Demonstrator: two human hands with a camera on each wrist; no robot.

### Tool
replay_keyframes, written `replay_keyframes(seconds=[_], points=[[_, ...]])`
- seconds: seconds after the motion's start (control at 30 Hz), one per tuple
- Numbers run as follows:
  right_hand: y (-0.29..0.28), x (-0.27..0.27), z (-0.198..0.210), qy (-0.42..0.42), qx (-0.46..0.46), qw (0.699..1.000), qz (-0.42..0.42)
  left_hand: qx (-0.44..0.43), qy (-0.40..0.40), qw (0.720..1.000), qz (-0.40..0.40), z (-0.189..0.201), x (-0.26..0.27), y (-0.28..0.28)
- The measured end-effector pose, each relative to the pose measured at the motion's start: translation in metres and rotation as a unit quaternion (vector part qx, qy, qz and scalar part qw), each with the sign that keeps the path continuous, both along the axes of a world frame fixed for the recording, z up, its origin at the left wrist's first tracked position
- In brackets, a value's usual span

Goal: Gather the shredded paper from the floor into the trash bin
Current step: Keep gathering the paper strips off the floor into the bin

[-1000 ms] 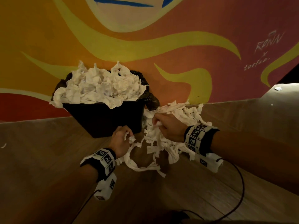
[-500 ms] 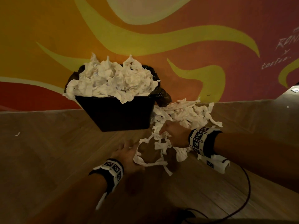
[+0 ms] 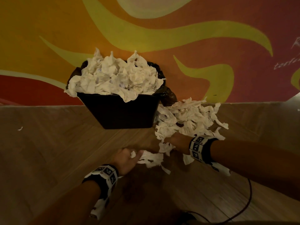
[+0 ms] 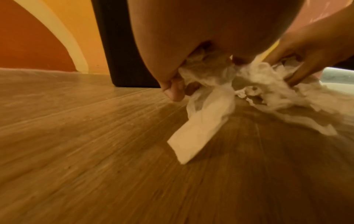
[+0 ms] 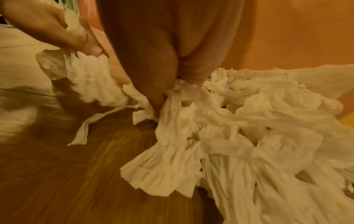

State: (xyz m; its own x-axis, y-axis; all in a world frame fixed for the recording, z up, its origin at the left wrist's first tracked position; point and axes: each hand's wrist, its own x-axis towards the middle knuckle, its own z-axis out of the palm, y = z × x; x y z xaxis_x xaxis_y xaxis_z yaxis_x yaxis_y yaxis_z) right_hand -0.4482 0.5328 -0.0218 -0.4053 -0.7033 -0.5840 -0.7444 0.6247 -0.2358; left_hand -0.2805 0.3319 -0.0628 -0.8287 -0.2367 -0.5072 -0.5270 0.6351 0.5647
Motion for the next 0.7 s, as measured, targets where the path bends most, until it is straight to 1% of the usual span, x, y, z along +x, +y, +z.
replay_keyframes(seconds=[0.07, 0.13, 0.2, 0.27, 0.33, 0.4, 0.5, 0.57, 0.6, 0.7], points=[[0.001, -0.002, 0.006, -0.013, -0.033, 0.999, 0.022, 0.012, 0.006, 0.999, 0.044, 0.004, -0.002, -0.003], [-0.001, -0.005, 0.014, 0.0, -0.049, 0.998, 0.04, -0.006, 0.037, 0.997, 0.063, 0.005, -0.004, -0.005], [-0.001, -0.007, 0.026, 0.002, -0.095, 0.996, 0.0, -0.007, 0.048, 0.996, 0.079, 0.007, -0.008, -0.006], [0.001, -0.008, 0.04, 0.005, -0.14, 0.989, -0.054, 0.018, 0.053, 0.995, 0.085, 0.01, -0.013, -0.004], [0.007, -0.008, 0.053, 0.004, -0.172, 0.98, -0.095, 0.052, 0.081, 0.994, 0.057, 0.016, -0.021, 0.002], [0.014, -0.007, 0.065, 0.014, -0.177, 0.976, -0.13, 0.074, 0.099, 0.992, 0.017, 0.02, -0.03, 0.012], [0.027, -0.009, 0.073, 0.022, -0.21, 0.961, -0.176, 0.045, 0.12, 0.991, -0.038, 0.019, -0.045, 0.034], [0.037, -0.012, 0.074, 0.043, -0.231, 0.954, -0.188, 0.043, 0.112, 0.992, -0.049, 0.017, -0.055, 0.052], [0.041, -0.013, 0.074, 0.051, -0.227, 0.955, -0.184, 0.032, 0.098, 0.992, -0.068, 0.014, -0.059, 0.06], [0.054, -0.013, 0.071, 0.049, -0.2, 0.962, -0.179, -0.055, 0.033, 0.982, -0.176, 0.002, -0.062, 0.079]])
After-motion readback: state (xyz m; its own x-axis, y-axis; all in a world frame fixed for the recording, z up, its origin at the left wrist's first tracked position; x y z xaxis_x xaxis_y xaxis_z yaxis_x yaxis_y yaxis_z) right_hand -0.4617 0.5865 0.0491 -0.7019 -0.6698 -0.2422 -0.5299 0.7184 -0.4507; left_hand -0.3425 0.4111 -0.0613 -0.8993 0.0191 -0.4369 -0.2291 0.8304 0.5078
